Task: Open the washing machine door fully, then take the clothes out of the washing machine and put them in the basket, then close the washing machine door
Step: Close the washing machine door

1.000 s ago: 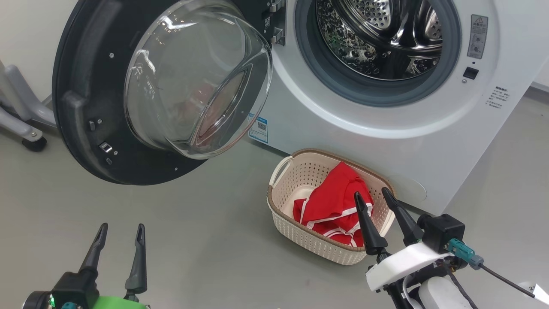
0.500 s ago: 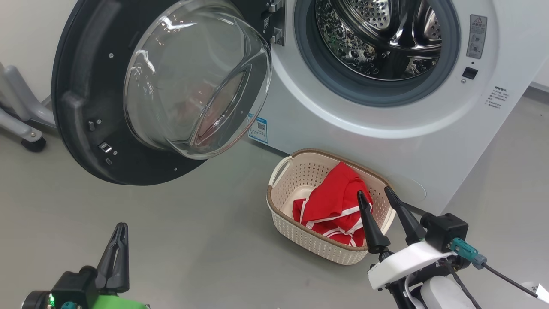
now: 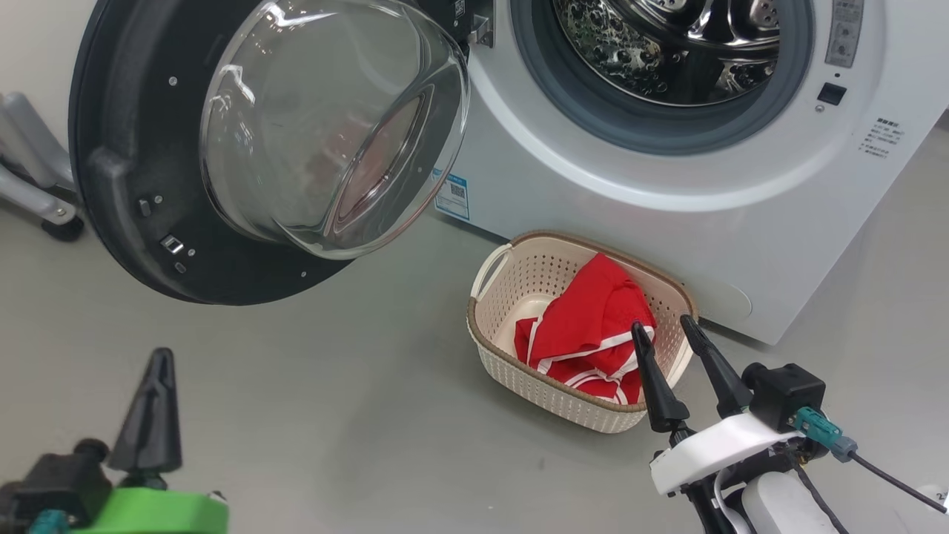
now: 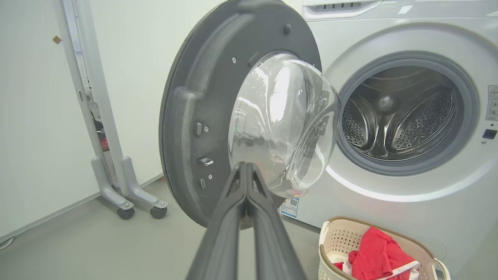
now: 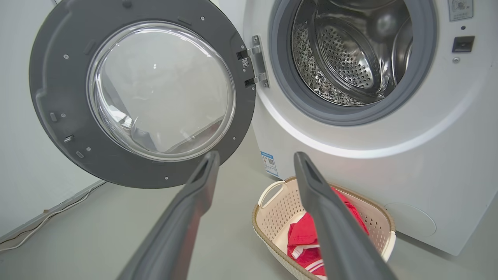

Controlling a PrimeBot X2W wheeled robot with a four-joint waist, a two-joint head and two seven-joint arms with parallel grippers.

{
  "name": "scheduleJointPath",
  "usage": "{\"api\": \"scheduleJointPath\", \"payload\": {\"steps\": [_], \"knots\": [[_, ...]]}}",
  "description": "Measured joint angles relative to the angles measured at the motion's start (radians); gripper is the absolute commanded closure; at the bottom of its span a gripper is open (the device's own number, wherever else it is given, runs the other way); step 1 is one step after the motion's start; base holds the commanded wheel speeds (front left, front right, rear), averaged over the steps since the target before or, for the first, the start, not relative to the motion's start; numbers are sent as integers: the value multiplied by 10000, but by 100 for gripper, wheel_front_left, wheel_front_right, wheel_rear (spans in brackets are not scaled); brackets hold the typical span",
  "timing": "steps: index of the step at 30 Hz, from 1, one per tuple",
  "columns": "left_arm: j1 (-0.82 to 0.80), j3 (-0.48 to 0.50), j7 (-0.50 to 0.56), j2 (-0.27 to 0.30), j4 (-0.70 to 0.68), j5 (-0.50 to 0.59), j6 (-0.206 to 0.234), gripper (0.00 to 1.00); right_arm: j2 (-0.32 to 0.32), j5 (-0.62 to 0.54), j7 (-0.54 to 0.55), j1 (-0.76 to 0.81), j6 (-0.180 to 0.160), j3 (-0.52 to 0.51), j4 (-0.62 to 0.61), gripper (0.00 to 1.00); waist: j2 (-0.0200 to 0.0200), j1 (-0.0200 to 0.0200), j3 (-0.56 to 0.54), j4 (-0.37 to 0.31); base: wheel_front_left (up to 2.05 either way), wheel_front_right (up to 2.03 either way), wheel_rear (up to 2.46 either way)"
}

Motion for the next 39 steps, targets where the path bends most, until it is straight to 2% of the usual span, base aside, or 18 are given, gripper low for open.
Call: {"api": "scheduleJointPath", "payload": {"steps": [12,19,24,27,28,31,34,39], "knots": [[-1918,2224,316,2240,-1216,-290,-10,100,-472,-401,0,-12,-2,-86,-134,0,0,0,907,43,0,0,0],[-3292,3532,1112,3390,-1118,-1241,-123,100,-516,-510,0,-302,-2,92,-199,0,0,0,1390,-214,0,0,0],[-4375,4314,1985,3411,-69,-2894,-169,100,-650,-527,0,-484,-2,148,-247,0,0,0,1648,-518,0,0,0],[-4909,4786,2550,3428,836,-3607,-38,100,-667,-543,0,-578,-2,222,-247,0,0,1,1776,-722,0,0,0],[-5226,5143,2892,3430,1465,-4132,171,100,-665,-546,0,-686,-2,257,-247,0,0,0,1846,-865,0,0,0],[-5660,5526,3356,3432,2261,-4648,516,100,-667,-546,0,-724,-2,313,-236,0,0,0,1933,-1080,0,0,0],[-6284,6107,3843,3233,3095,-5645,888,100,-665,-546,0,-760,-2,380,-205,0,0,0,1997,-1289,0,0,0],[-7027,6792,4560,3083,4330,-6554,1225,100,-656,-546,0,-849,-2,458,-142,0,0,0,2073,-1612,0,0,0]]}}
